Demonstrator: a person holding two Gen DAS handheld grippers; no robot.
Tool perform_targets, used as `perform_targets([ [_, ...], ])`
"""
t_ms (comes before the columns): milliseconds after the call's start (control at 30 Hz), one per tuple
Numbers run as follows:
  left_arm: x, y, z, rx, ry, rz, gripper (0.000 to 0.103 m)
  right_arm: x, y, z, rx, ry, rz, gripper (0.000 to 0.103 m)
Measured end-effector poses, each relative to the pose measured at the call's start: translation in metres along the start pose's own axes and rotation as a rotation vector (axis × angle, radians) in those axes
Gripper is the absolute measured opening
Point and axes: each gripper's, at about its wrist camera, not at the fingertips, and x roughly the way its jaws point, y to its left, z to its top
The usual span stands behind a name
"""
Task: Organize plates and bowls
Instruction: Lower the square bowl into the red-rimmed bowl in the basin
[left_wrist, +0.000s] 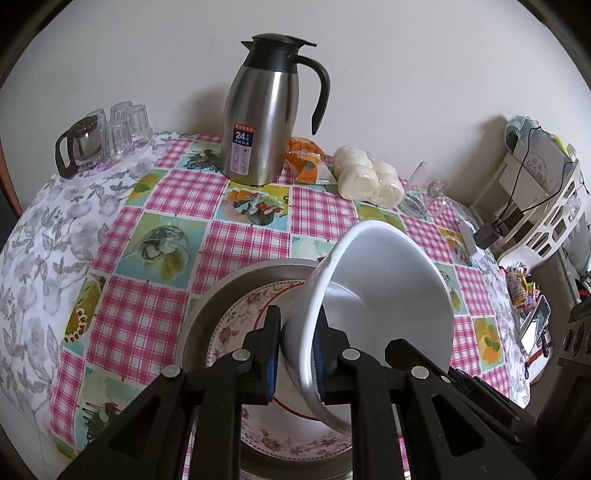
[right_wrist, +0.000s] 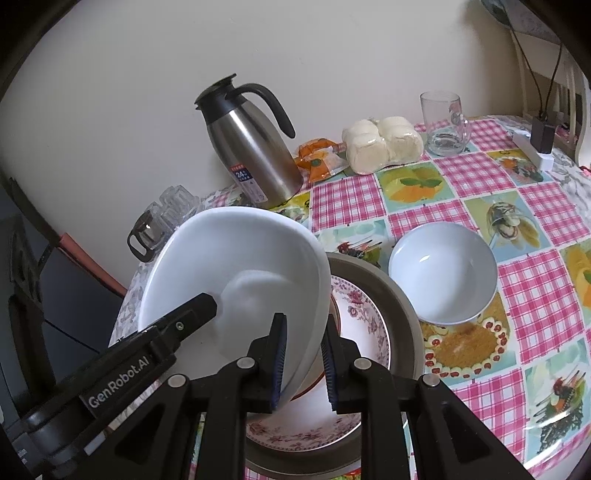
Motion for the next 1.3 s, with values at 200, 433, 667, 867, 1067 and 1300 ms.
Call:
perform_targets([
  [200,0.016,0.005,-0.004,-0.016,0.037,-0.019,0.015,0.012,-0.006,-0.004,0.007,0.022,-0.006,0.021],
  [433,0.025,0.01,-0.006,-0.036,0.069,-0.027,0.015,0.017,-0.007,-0.004,0.001,0.026,-0.012,0.022],
  [667,0.028,0.011,-0.006,-0.043,0.082,-0.028,0.015,0.016,-0.006,-0.004,-0.004,0.025,-0.018,0.022],
  [867,0.029,0.012,-0.007,-0.052,0.104,-0.02,0.016,0.016,-0.004,-0.004,-0.005,0.028,-0.017,0.022],
  [1067,0.031,0.014,-0.008,-0.062,0.113,-0.021,0.017,0.016,-0.004,-0.004,-0.011,0.026,-0.022,0.022],
  [1300,0.029,0.014,-0.007,-0.065,0.11,-0.016,0.024,0.017,-0.005,-0.003,-0.006,0.026,-0.022,0.022],
])
